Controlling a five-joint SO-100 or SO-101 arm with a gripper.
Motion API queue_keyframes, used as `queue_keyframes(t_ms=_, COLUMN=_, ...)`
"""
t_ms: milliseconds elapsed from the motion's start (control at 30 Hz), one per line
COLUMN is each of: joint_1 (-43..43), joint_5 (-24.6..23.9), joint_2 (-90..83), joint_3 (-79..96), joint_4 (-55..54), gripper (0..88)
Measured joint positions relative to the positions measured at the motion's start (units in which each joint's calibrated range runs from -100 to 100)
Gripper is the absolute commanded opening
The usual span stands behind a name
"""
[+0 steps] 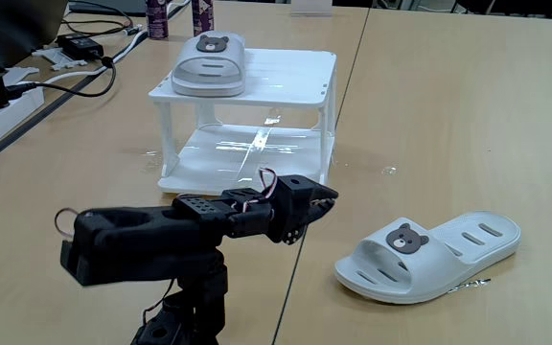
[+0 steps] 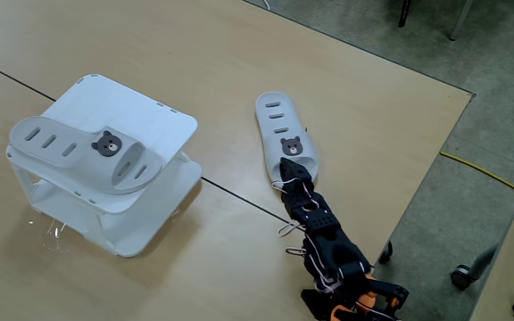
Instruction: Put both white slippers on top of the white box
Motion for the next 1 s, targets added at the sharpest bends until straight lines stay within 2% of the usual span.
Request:
queue_keyframes(t_ms=67, joint_1=1.65, joint_5=0.00, joint_2=7.51, joint_3=-0.27, joint_4=-5.06, gripper=0.7)
queue_keyframes(t_ms=267, joint_1=4.42, joint_5=0.00, joint_2=34.06, joint_3=-0.81, joint_4=-31.67, gripper=0.8)
queue_keyframes(t_ms=300, joint_1=4.49, joint_5=0.00, joint_2=37.36, joint_3=-0.90, joint_4=-35.11, gripper=2.4)
queue_keyframes(t_ms=367, joint_1=4.42, joint_5=0.00, joint_2=43.13, joint_3=-0.90, joint_4=-41.55, gripper=11.2)
queue_keyframes(t_ms=433, joint_1=4.42, joint_5=0.00, joint_2=46.68, joint_3=-0.90, joint_4=-45.67, gripper=15.2)
queue_keyframes(t_ms=700, joint_1=4.42, joint_5=0.00, joint_2=57.81, joint_3=-0.63, joint_4=-59.57, gripper=15.8)
queue_keyframes(t_ms=800, joint_1=4.42, joint_5=0.00, joint_2=58.39, joint_3=-0.72, joint_4=-60.94, gripper=15.9)
queue_keyframes(t_ms=900, joint_1=4.42, joint_5=0.00, joint_2=59.63, joint_3=-4.40, joint_4=-60.94, gripper=21.6)
queue_keyframes(t_ms=1000, joint_1=4.42, joint_5=0.00, joint_2=63.34, joint_3=-8.63, joint_4=-60.94, gripper=22.1)
